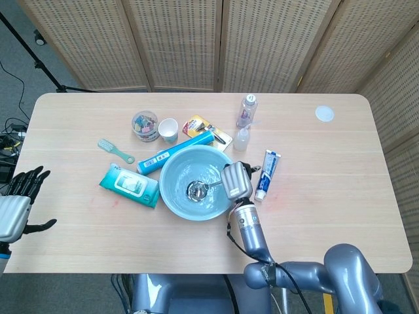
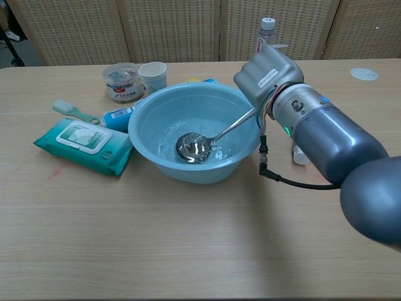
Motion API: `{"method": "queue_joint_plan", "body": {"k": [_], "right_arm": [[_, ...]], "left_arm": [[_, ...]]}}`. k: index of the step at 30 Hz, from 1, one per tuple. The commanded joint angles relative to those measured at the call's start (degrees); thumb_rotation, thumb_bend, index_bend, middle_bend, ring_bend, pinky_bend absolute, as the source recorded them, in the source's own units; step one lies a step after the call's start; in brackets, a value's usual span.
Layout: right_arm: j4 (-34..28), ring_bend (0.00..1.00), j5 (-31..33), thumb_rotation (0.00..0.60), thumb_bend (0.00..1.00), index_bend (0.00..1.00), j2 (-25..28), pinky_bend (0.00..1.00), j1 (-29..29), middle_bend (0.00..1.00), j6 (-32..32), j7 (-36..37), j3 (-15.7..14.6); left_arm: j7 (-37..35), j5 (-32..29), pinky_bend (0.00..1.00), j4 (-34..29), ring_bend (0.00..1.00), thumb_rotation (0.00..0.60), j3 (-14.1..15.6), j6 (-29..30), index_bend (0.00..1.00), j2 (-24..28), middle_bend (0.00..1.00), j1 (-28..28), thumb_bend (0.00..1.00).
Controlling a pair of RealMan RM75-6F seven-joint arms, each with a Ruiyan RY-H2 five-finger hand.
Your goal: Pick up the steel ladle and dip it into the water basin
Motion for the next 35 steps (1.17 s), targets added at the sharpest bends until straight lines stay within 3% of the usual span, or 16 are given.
{"method": "queue_joint_plan", "body": {"k": [1, 8, 12, 24, 35], "right_arm": [[-3.64, 0.76, 3.17, 0.6, 1.0, 0.83, 1.19, 0.98, -0.56, 0.84, -0.27, -0.41, 2.36], [-11.85, 0.76, 12.31, 0.6, 1.0, 0.83, 4.21, 0.98, -1.26, 0.84, 0.09, 0.88, 9.19], [-15.73, 0.76, 16.36, 0.6, 1.0, 0.83, 6.55, 0.98, -0.85, 0.84, 0.97, 0.45, 11.42], [-23.37, 0.76, 21.86, 0.6, 1.0, 0.83, 10.92, 0.98, 1.69, 0.84, 4.89, 1.59, 15.58], [-27.02, 0.76, 25.73, 0.6, 1.0, 0.83, 13.2, 0.98, 4.74, 0.84, 8.88, 1.86, 17.15]], "left_arm": [[0.07, -0.02, 0.0, 0.0, 0.0, 0.6, 0.02, -0.05, 0.0, -0.03, 0.0, -0.02, 0.0], [0.2, 0.01, 0.0, -0.03, 0.0, 0.6, 0.08, -0.17, 0.0, -0.09, 0.0, -0.07, 0.0], [0.38, 0.03, 0.0, -0.09, 0.0, 0.6, 0.12, -0.2, 0.0, -0.14, 0.0, -0.08, 0.0], [0.83, -0.01, 0.0, -0.18, 0.0, 0.6, 0.26, -0.43, 0.0, -0.25, 0.0, -0.15, 0.0], [0.9, 0.14, 0.0, -0.37, 0.0, 0.6, 0.39, -0.36, 0.0, -0.18, 0.0, -0.09, 0.0]]}}
